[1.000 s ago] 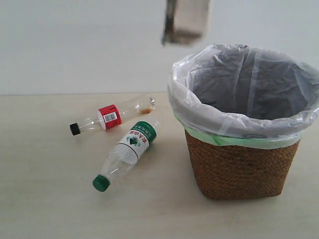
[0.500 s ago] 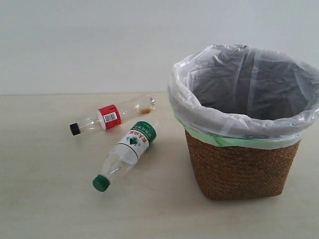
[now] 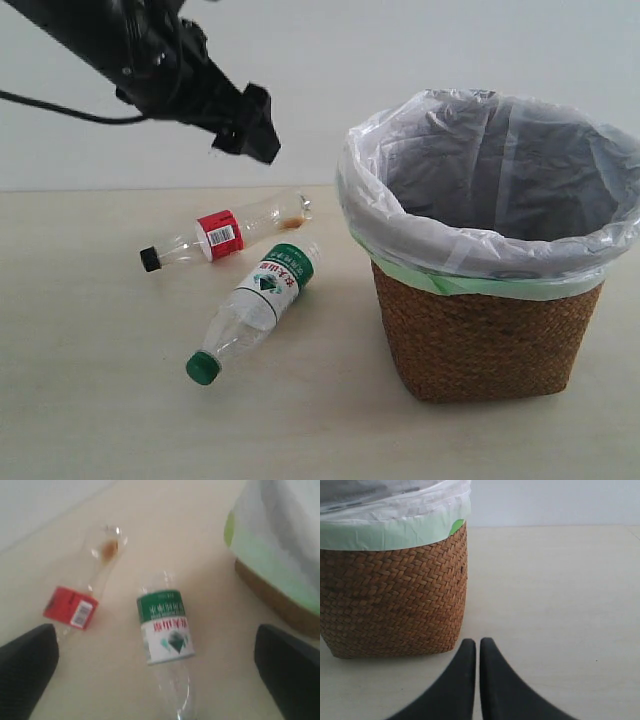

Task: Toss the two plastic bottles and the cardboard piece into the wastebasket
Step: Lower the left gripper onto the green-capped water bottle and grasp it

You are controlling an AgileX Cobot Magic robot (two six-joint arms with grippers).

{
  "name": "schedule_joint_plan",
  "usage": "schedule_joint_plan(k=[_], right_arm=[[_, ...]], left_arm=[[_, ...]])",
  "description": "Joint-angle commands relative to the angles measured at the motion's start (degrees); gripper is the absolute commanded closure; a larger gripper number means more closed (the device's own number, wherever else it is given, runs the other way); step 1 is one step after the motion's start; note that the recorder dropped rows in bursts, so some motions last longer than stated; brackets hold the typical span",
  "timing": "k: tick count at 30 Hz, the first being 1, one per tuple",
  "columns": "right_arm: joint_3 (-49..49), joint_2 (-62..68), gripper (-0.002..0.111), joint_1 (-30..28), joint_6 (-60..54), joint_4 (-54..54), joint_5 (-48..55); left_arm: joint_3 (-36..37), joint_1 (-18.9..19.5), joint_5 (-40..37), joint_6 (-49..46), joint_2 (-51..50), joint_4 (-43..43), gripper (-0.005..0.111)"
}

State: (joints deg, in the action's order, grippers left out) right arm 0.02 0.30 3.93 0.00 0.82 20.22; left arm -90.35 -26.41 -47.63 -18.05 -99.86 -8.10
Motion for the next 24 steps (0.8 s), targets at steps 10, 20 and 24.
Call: schedule_joint_plan(k=[10, 20, 24], right_arm=[[-0.02, -0.3, 0.108, -0.29, 0.0, -0.09, -0.69], [-0.02, -0.3, 0.108, -0.29, 0.0, -0.09, -0.69], [-0.02, -0.3, 0.108, -0.29, 0.0, -0.09, -0.69]], left_arm=[[3.79, -0.15, 4.19, 0.46, -15.42, -5.42, 0.002], [3.79, -0.15, 11.61, -5.3, -22.21, -10.57, 0.002], [3.79, -0.15, 13.4, -5.3, -23.35, -10.57, 0.002]])
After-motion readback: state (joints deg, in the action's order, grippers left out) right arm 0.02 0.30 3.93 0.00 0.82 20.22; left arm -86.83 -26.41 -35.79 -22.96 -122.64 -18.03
